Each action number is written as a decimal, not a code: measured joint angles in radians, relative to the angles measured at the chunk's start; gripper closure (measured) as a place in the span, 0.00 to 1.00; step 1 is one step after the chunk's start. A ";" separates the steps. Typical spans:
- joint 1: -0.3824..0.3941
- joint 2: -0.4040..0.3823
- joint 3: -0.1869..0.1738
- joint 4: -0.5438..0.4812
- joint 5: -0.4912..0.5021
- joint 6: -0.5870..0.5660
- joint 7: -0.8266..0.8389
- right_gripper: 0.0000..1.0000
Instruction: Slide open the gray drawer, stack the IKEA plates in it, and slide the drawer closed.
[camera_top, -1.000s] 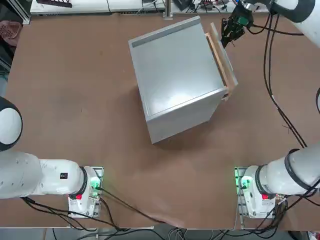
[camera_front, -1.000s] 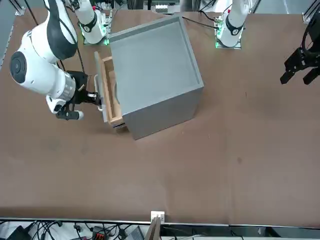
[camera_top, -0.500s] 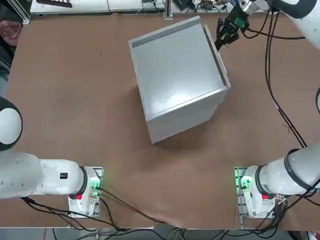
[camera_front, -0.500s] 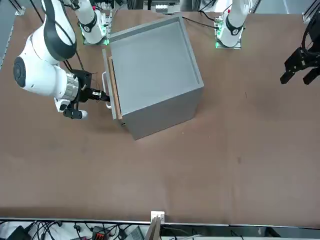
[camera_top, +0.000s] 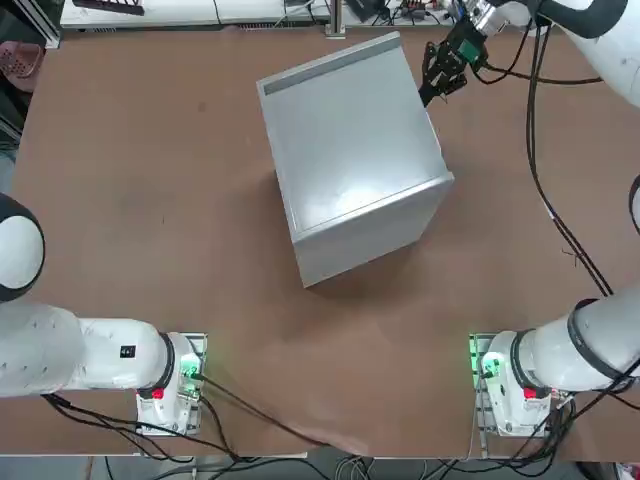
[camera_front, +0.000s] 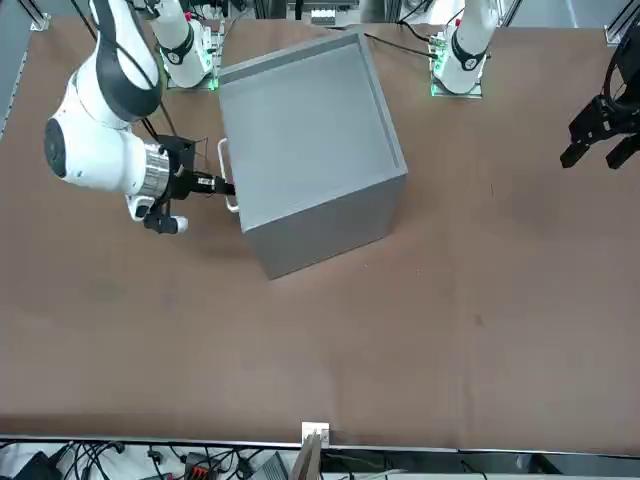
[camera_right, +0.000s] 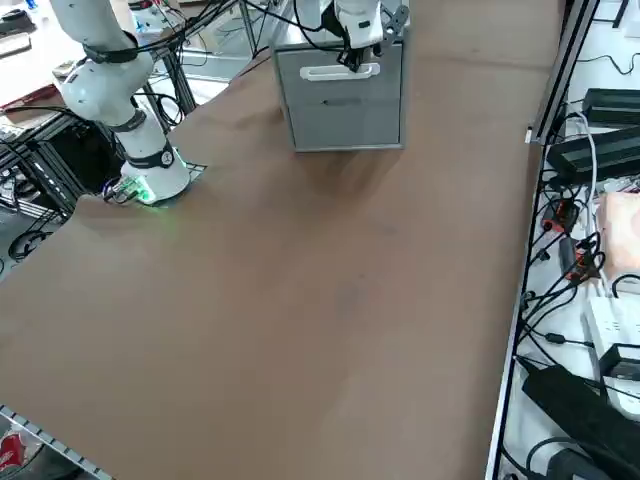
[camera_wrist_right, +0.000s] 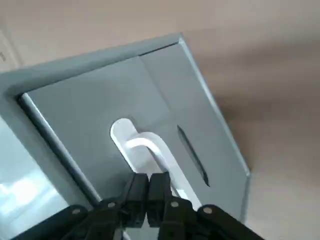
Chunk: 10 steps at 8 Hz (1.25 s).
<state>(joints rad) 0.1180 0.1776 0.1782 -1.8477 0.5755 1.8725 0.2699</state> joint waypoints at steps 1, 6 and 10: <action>0.009 -0.001 0.000 0.000 0.000 0.004 0.008 0.99; 0.032 -0.006 -0.004 0.009 -0.077 0.023 0.019 0.95; 0.013 -0.033 -0.041 0.171 -0.442 -0.083 0.034 0.73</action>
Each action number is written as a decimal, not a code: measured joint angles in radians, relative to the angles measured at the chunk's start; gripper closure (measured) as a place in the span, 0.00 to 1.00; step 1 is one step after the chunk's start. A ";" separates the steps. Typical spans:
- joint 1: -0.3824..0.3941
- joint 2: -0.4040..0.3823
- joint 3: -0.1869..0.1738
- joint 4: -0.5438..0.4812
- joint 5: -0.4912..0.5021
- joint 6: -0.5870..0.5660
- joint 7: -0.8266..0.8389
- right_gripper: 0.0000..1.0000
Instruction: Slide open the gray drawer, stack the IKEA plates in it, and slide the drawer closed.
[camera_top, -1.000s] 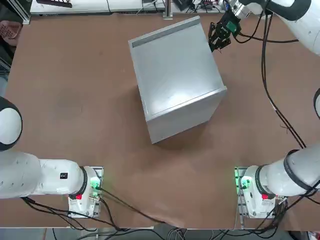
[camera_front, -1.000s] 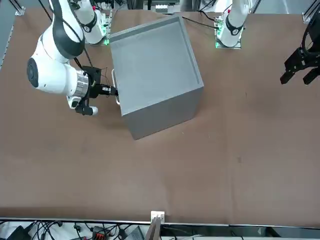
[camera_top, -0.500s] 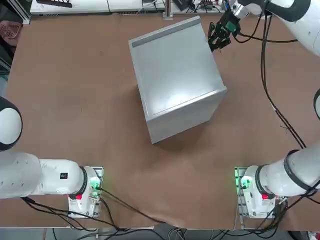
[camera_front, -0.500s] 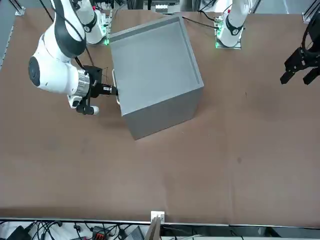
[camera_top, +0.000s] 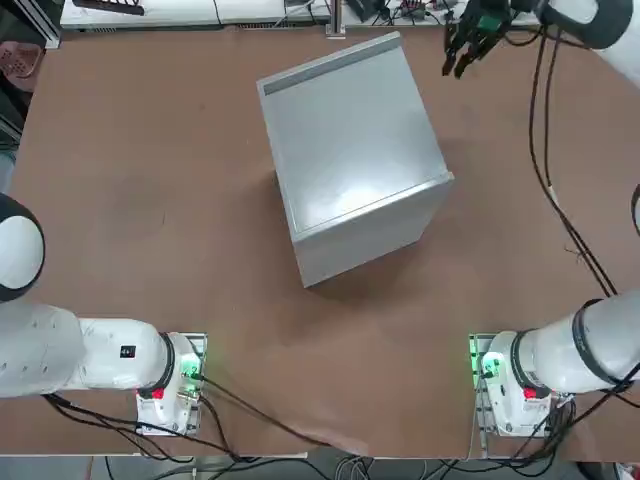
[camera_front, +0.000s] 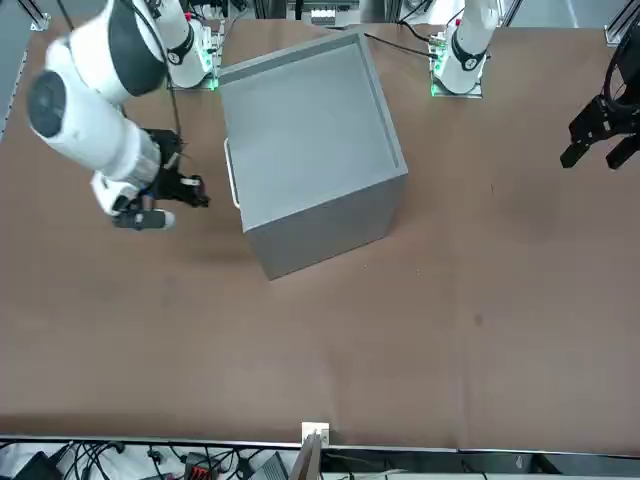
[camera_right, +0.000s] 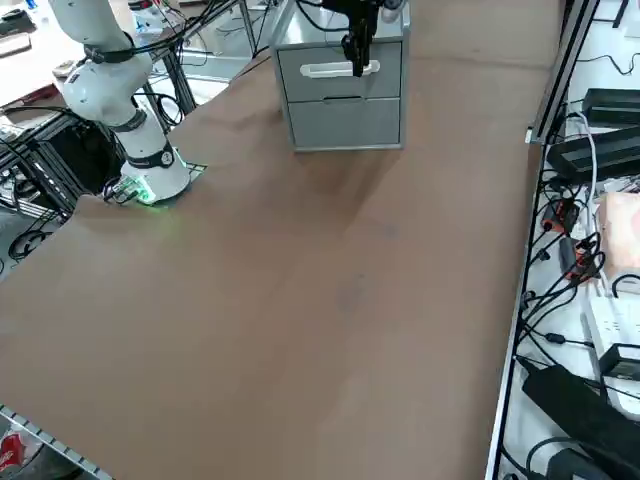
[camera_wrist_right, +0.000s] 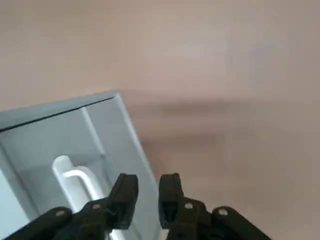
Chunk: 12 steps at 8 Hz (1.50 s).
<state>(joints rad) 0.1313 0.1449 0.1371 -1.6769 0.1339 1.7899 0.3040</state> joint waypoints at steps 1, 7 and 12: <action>-0.016 -0.016 -0.008 0.032 -0.043 -0.046 -0.001 0.67; -0.093 -0.140 -0.055 0.055 -0.159 -0.137 -0.124 0.00; -0.116 -0.232 -0.145 -0.022 -0.127 -0.193 -0.214 0.00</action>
